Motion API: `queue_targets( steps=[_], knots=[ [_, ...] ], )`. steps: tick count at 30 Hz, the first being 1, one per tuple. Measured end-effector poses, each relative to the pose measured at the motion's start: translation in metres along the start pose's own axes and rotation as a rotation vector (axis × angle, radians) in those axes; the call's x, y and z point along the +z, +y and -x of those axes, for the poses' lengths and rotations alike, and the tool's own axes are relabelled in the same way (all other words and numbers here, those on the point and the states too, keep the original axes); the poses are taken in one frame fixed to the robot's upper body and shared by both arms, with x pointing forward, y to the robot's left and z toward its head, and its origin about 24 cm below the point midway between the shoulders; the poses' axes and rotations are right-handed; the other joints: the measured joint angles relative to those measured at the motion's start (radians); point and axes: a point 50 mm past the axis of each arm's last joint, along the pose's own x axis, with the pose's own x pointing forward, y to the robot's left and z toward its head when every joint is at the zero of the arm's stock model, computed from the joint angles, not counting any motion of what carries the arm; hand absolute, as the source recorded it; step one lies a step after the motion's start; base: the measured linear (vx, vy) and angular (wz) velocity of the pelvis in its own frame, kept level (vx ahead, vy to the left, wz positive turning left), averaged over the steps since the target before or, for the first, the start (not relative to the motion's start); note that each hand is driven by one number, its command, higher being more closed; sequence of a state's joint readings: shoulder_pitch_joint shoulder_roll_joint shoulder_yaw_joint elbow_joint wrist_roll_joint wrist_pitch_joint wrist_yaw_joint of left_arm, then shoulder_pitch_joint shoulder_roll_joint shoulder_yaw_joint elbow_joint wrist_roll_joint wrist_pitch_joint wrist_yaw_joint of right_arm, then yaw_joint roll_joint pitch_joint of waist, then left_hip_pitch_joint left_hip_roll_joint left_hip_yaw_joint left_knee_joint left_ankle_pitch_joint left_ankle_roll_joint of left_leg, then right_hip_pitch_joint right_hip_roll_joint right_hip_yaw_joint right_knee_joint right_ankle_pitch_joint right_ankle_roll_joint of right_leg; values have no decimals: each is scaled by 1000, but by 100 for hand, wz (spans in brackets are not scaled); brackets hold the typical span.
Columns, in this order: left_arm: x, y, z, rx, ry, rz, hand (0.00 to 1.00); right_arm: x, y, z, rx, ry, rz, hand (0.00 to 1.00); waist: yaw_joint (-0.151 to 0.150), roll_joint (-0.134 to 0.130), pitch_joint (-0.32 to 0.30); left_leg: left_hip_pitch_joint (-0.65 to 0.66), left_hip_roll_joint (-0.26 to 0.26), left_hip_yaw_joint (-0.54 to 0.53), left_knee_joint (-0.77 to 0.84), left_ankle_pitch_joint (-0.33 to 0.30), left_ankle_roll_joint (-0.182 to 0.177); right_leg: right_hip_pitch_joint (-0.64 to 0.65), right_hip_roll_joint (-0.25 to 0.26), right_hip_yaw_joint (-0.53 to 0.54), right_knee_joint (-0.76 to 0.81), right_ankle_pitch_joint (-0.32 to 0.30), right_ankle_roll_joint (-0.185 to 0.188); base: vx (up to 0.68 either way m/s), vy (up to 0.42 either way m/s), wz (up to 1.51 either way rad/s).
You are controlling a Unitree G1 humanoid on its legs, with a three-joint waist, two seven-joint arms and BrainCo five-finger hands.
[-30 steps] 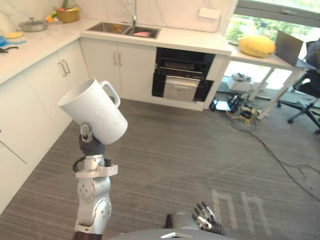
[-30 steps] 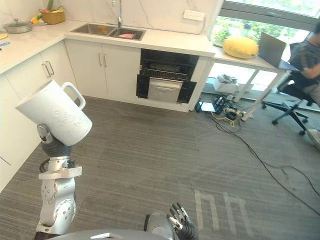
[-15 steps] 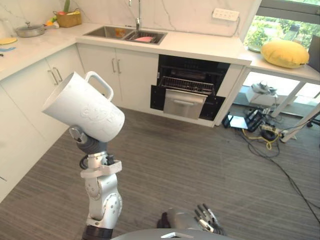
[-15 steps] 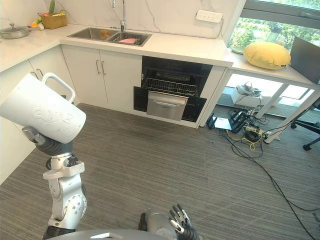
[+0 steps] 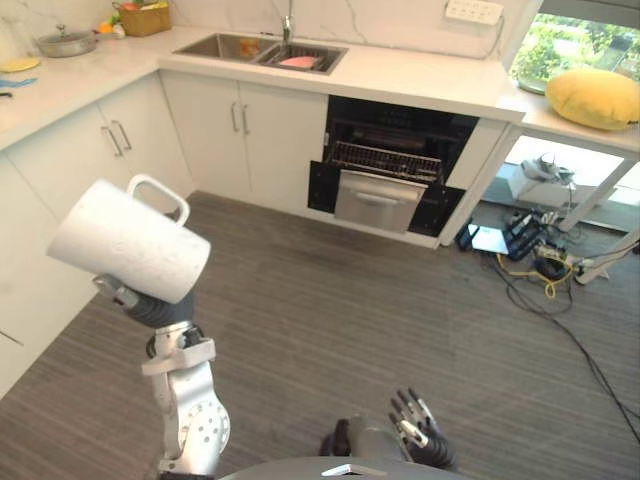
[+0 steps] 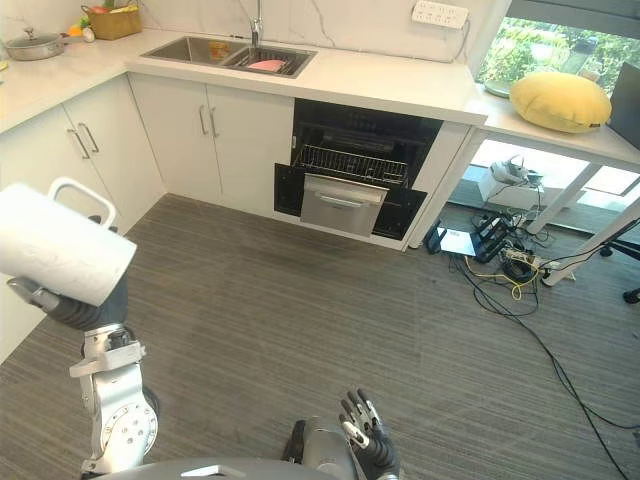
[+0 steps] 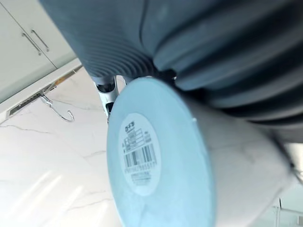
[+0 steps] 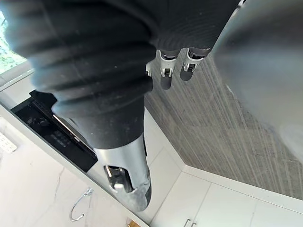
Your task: Walk over to the sink, pick up the cup, carry it to the dishwasher, place the cup inside the dishwasher, then close the dishwasher door
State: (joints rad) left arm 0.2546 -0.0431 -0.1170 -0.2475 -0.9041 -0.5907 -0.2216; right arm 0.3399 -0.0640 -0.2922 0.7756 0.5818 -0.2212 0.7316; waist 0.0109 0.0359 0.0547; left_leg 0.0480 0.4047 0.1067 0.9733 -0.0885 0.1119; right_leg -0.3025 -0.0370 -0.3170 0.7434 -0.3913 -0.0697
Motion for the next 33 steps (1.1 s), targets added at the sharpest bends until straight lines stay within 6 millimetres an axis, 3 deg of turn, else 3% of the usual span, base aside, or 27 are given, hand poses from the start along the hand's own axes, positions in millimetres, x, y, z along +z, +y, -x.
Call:
queue_targets(
  steps=[1, 2, 3, 4, 6, 8, 9, 11, 15, 16, 17, 19, 20, 21, 22, 23, 24, 26, 27, 29, 32, 33],
  knots=[
    [-2, 4, 6, 21, 30, -3, 100, 7, -5, -2, -12, -4, 15, 0, 2, 30, 9, -103, 1, -8, 155, -70, -42, 41, 16, -5, -42, -2, -4, 230, -116, -8],
    [-8, 8, 9, 25, 71, -9, 100, 8, -12, -2, -38, 15, 21, 0, -1, 41, 19, -187, -25, 28, 203, -151, -58, 103, 21, -9, -117, 10, 14, 269, -110, 0],
    [-10, 11, 10, 25, 91, -16, 100, 7, -15, 0, -53, 29, 19, 0, -4, 39, 20, -218, -45, 56, 183, -189, -73, 136, 22, -12, -164, 29, 24, 321, -155, 18],
    [-12, 14, 12, 24, 119, -23, 100, 3, -18, 3, -68, 49, 10, 0, -3, 25, 22, -242, -93, 116, 62, -242, -85, 207, 21, -17, -262, 76, 13, 315, -151, 13],
    [-12, 14, 9, 5, 124, -28, 100, 9, -21, -1, -72, 36, 15, 0, 4, 9, 35, -260, -196, 174, -278, -258, -109, 300, 20, -11, -384, 125, -2, 383, -124, -6],
    [-11, 14, 8, 6, 123, -33, 100, 14, -20, -6, -64, 20, 21, 0, 4, -5, 45, -267, -277, 156, -533, -193, -126, 345, 12, 5, -442, 134, 7, 323, -41, -30],
    [-10, 16, 10, 27, 127, -42, 100, 21, -17, -13, -40, 1, 43, 0, 15, -21, 50, -276, -322, 95, -692, -44, -162, 389, 9, 37, -497, 146, 24, 325, -25, -56],
    [-11, 15, 9, 37, 125, -41, 100, 26, -14, -20, -7, -6, 54, 0, 21, -16, 54, -317, -310, 35, -721, 28, -195, 425, 26, 64, -553, 153, 38, 341, 23, -51],
    [-11, 14, 9, 20, 131, -48, 100, 23, -9, -31, 14, 33, 44, 0, 23, -31, 75, -372, -293, 5, -745, 202, -165, 519, 16, 123, -593, 111, 111, 433, 191, -43],
    [-10, 14, 3, -13, 126, -58, 100, 15, -3, -35, 24, 62, 20, 0, 22, -78, 85, -342, -328, 38, -682, 155, -117, 546, -49, 171, -556, 85, 164, 500, 249, -44],
    [-10, 11, -3, -42, 111, -62, 100, 12, -1, -36, 32, 68, 9, 0, 21, -90, 97, -357, -329, 56, -563, 65, -102, 545, -71, 212, -500, 84, 189, 493, 264, -42],
    [-10, 8, -8, -71, 109, -68, 100, 4, -5, -27, 11, 88, -3, 0, 20, -104, 89, -353, -336, 86, -445, -66, -81, 539, -101, 253, -395, 72, 210, 447, 304, -35],
    [-11, 5, -12, -101, 112, -90, 100, -2, -8, -20, -10, 90, -12, 0, 20, -120, 74, -334, -359, 108, -432, -118, -75, 500, -136, 264, -279, 78, 241, 418, 282, -34],
    [-12, 3, -14, -119, 115, -101, 100, -4, -8, -17, -19, 85, -18, 0, 19, -123, 71, -318, -365, 119, -436, -136, -64, 468, -149, 281, -203, 98, 273, 406, 261, -34],
    [-13, -1, -18, -146, 123, -119, 100, -8, -8, -14, -27, 81, -26, 0, 14, -118, 74, -278, -372, 131, -447, -162, -57, 396, -157, 325, -41, 184, 347, 386, 234, -41],
    [-15, -3, -20, -158, 138, -142, 100, -14, -4, -14, -18, 85, -38, 0, 10, -116, 80, -202, -397, 145, -503, -170, -57, 314, -168, 359, 131, 222, 357, 383, 211, -41],
    [-16, -4, -19, -162, 150, -158, 100, -17, -3, -12, -15, 90, -43, 0, 3, -120, 78, -162, -407, 148, -538, -170, -57, 286, -167, 362, 198, 219, 345, 374, 171, -34],
    [-21, -13, -17, -192, 177, -211, 100, -23, 0, -6, 17, 111, -23, 0, -26, -107, 62, -36, -419, 151, -670, -165, -62, 183, -129, 312, 277, 166, 243, 368, 125, -15],
    [-23, -16, -18, -204, 183, -216, 100, -23, 1, -7, 20, 101, -21, 0, -33, -103, 59, -15, -418, 151, -695, -162, -64, 154, -120, 293, 263, 152, 226, 316, 58, -6],
    [-33, -26, -21, -239, 210, -192, 100, -19, 6, -11, 38, 68, -11, 0, -51, -90, 57, 48, -404, 143, -735, -159, -65, 67, -77, 231, 87, 97, 164, 425, -28, 12],
    [-36, -31, -22, -258, 215, -174, 100, -21, 11, -11, 42, 48, -20, 0, -81, -80, 56, 78, -361, 108, -695, -190, -96, 22, -13, 225, -111, 107, 135, 376, -93, 34],
    [-29, -40, -19, -266, 100, -124, 100, -19, 18, -3, 56, 32, 31, 0, -35, -49, -6, -14, -284, 59, -394, -389, -158, 77, 33, 223, -153, 166, 71, 78, -34, 10]
  ],
)
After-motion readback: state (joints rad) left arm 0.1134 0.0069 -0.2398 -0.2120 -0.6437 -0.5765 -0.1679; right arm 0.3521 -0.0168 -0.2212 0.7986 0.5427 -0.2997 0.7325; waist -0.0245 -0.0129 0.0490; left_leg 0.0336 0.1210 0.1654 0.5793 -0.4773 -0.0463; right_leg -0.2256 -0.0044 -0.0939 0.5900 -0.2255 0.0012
